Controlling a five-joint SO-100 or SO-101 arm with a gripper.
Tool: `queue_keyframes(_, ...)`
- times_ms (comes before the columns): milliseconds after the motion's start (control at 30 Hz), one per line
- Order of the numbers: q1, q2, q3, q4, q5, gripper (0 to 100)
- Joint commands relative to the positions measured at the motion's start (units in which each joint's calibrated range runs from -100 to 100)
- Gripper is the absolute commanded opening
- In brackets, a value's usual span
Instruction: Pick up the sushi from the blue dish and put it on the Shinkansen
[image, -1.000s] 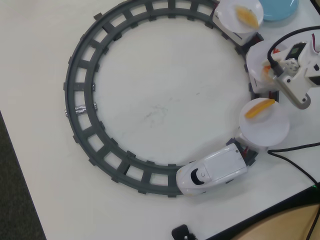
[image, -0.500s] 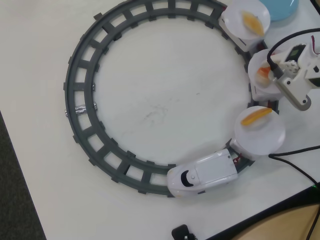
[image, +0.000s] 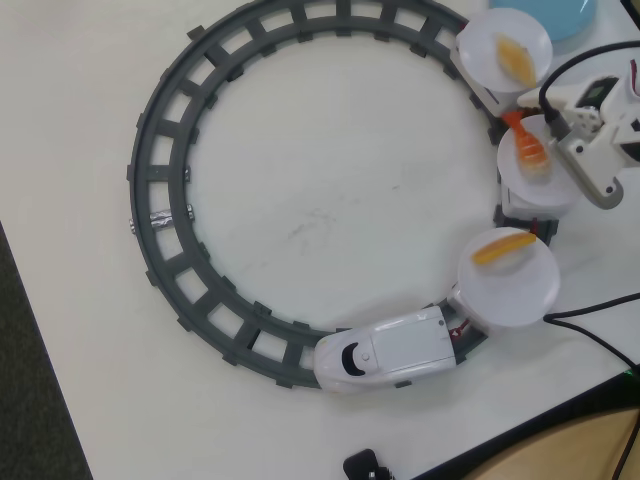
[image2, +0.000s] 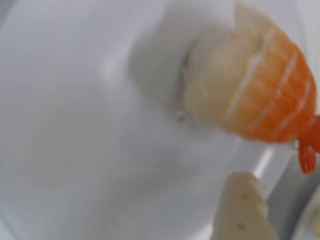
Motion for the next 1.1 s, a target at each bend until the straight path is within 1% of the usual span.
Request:
queue_keyframes(0,-0.4,-5.4,-7.8,8.6,-0.2,24)
queue_keyframes(67,-0.2,-9.0,-10.1,12.7,-0.4,24)
queue_keyframes(133,0.7,-12.3,-11.6,14.6,-0.3,24)
queue_keyframes(233,6.7,-16.2,-10.7,14.8,0.1,24)
queue_keyframes(400,25.0,-20.0,-8.4,14.0,0.2,24)
queue_keyframes(533,39.9,-20.3,-6.8,14.7,2.2,24)
queue_keyframes(633,47.5,-21.1,-3.2,14.6,3.0,24)
queue_keyframes(767,48.5,-22.2,6.8,14.4,6.3,24)
queue_keyframes(900,46.8,-25.4,17.0,13.1,7.7,24)
queue_keyframes(1067,47.3,-32.1,24.6,13.2,10.4,24)
